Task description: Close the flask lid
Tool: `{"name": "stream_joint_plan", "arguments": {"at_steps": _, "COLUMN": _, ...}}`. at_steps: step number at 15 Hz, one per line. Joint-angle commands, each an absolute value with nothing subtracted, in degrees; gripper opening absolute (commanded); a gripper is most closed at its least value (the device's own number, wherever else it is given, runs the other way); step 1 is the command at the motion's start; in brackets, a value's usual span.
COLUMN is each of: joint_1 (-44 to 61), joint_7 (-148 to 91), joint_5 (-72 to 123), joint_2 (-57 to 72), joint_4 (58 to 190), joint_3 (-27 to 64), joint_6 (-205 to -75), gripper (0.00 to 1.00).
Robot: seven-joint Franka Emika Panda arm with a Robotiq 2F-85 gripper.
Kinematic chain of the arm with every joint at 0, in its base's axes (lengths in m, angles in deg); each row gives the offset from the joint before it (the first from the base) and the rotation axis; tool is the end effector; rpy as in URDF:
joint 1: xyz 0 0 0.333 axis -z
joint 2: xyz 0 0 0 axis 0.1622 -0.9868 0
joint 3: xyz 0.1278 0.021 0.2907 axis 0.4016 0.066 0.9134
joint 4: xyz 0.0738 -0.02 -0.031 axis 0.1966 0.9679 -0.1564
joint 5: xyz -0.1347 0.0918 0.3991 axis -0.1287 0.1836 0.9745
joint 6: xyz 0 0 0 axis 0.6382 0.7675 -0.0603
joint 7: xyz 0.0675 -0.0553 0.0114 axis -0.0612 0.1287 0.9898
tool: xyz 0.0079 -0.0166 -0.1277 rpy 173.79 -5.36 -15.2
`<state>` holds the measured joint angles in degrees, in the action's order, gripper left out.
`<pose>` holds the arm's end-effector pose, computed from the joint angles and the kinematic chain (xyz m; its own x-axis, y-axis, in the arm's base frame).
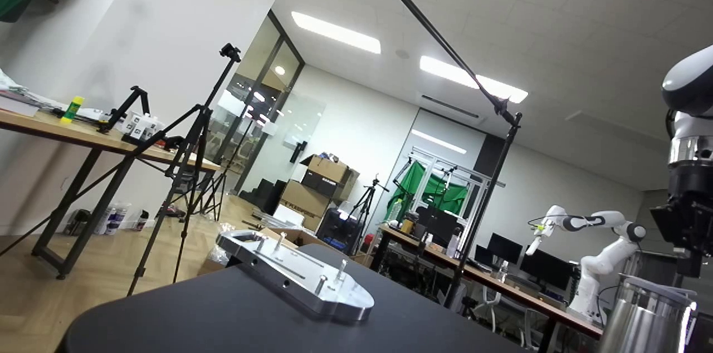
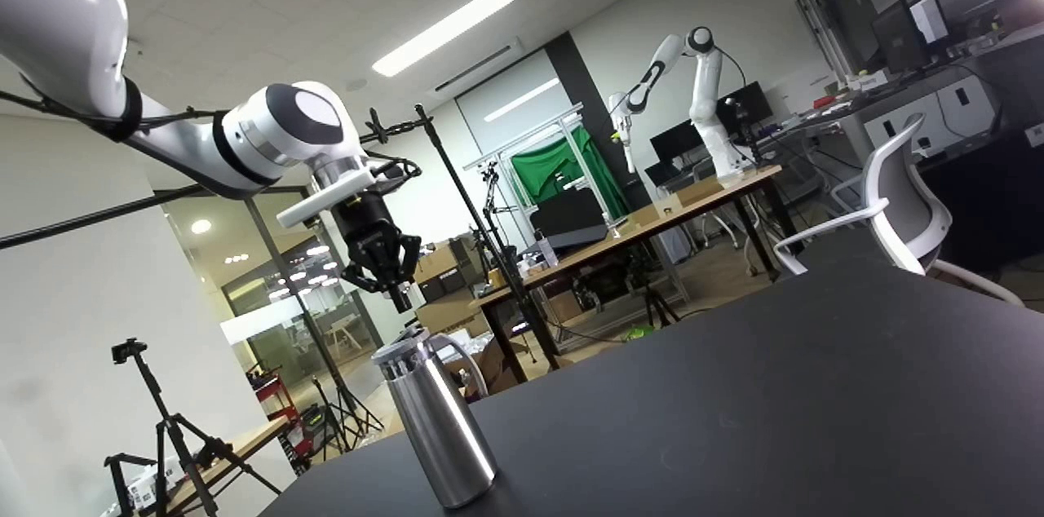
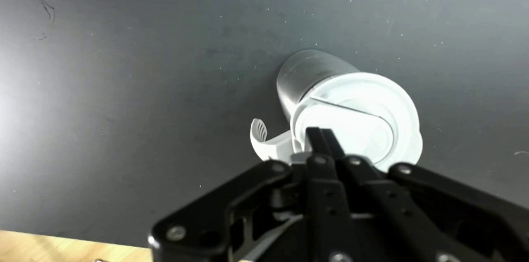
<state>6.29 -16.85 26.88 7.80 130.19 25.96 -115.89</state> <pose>0.6626 0.0692 0.3795 0.9674 0.2439 -0.0676 0.2447 -0.9696 0.0029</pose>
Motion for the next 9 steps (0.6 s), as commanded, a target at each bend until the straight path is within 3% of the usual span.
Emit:
{"name": "stream_joint_plan", "arguments": {"at_steps": 1, "joint_1": 6.4, "joint_7": -16.7, "joint_5": 26.3, "joint_2": 6.2, "joint_4": 128.7, "joint_3": 25.8, "joint_6": -115.4, "gripper": 0.0}}
{"name": "stream_joint_plan", "arguments": {"at_steps": 9, "joint_1": 6.3, "joint_7": -16.6, "joint_5": 25.7, "joint_2": 4.3, "joint_4": 128.9, "joint_3": 25.8, "joint_6": -115.5, "gripper": 0.0}}
